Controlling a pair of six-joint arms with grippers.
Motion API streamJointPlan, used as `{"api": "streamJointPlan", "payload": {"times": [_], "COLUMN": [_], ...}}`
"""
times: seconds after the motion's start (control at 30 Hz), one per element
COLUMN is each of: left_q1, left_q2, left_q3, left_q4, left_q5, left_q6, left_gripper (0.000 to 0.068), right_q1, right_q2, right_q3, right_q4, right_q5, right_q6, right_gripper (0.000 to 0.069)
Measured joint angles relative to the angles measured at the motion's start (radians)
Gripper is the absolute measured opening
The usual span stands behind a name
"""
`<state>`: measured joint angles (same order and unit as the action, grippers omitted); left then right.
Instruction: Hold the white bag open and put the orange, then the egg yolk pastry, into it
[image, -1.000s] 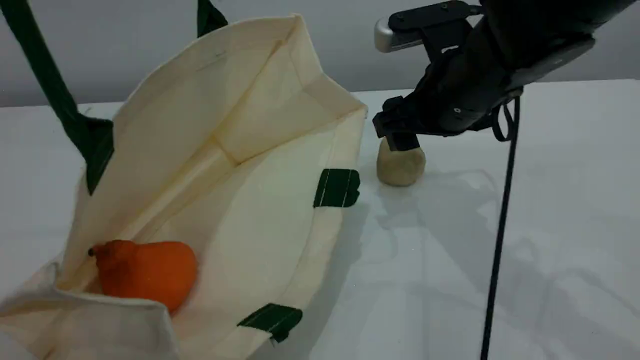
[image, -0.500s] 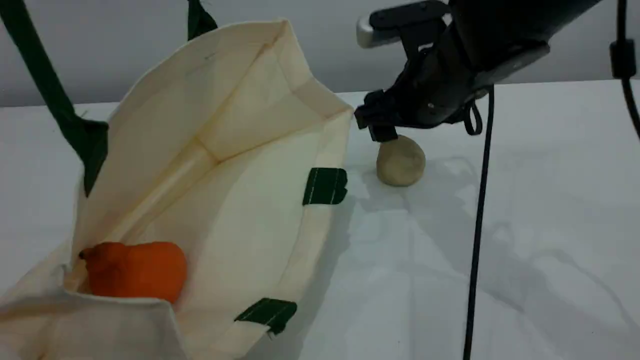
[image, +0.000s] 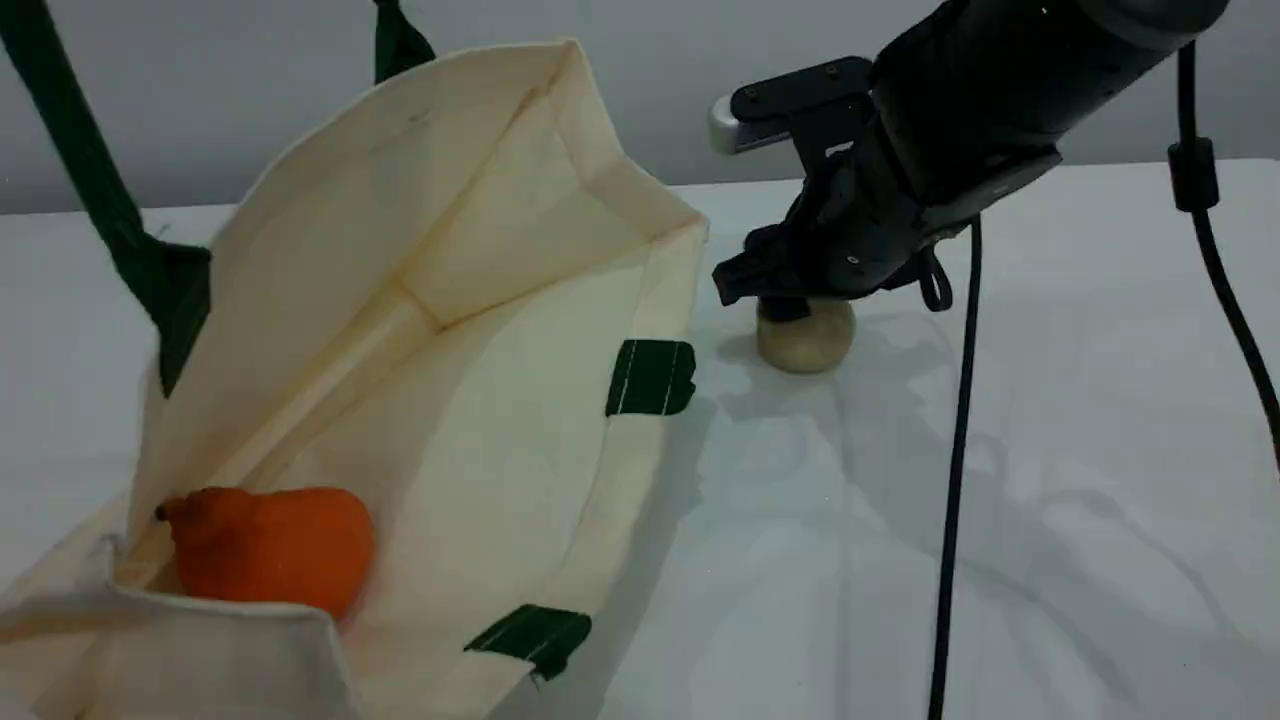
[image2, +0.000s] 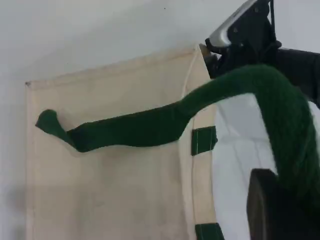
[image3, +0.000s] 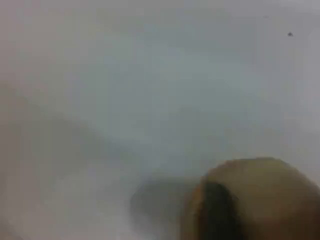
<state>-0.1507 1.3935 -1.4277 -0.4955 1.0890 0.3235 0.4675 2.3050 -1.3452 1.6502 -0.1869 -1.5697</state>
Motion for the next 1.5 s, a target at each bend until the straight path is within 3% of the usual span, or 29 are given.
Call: {"api": "streamJointPlan", "payload": {"times": [0.1, 0.17, 0.37, 0.53, 0.83, 1.07, 1.27, 1.4, 1.5], "left_q1": [0.0, 0.0, 0.0, 0.0, 0.0, 0.0, 0.0, -0.001, -0.001], "left_q2": [0.0, 0.0, 0.0, 0.0, 0.0, 0.0, 0.0, 0.0, 0.0], "left_q3": [0.0, 0.0, 0.0, 0.0, 0.0, 0.0, 0.0, 0.0, 0.0], "left_q4": [0.0, 0.0, 0.007, 0.003, 0.001, -0.024, -0.113, -0.144, -0.165], "left_q5": [0.0, 0.0, -0.011, -0.029, -0.041, -0.039, -0.031, -0.022, -0.008], "left_q6": [0.0, 0.0, 0.0, 0.0, 0.02, 0.039, 0.09, 0.089, 0.092], "left_gripper": [0.0071, 0.0071, 0.0071, 0.0071, 0.0071, 0.0071, 0.0071, 0.0071, 0.0071], "right_q1": [0.0, 0.0, -0.003, -0.002, 0.0, 0.0, 0.004, 0.055, 0.107], "right_q2": [0.0, -0.002, -0.053, -0.156, -0.395, -0.648, -0.733, -0.73, -0.728], "right_q3": [0.0, 0.0, 0.019, 0.119, 0.41, 0.628, 0.652, 0.652, 0.647], "right_q4": [0.002, 0.005, 0.105, 0.098, 0.091, 0.089, 0.086, 0.087, 0.09], "right_q5": [-0.045, -0.087, -0.258, -0.252, -0.018, 0.34, 0.659, 0.763, 0.757], "right_q6": [0.001, 0.001, -0.001, -0.002, -0.002, -0.001, -0.001, 0.001, 0.001], "right_gripper": [0.0134, 0.0081, 0.006, 0.0055, 0.0053, 0.0054, 0.0051, 0.0051, 0.0051]}}
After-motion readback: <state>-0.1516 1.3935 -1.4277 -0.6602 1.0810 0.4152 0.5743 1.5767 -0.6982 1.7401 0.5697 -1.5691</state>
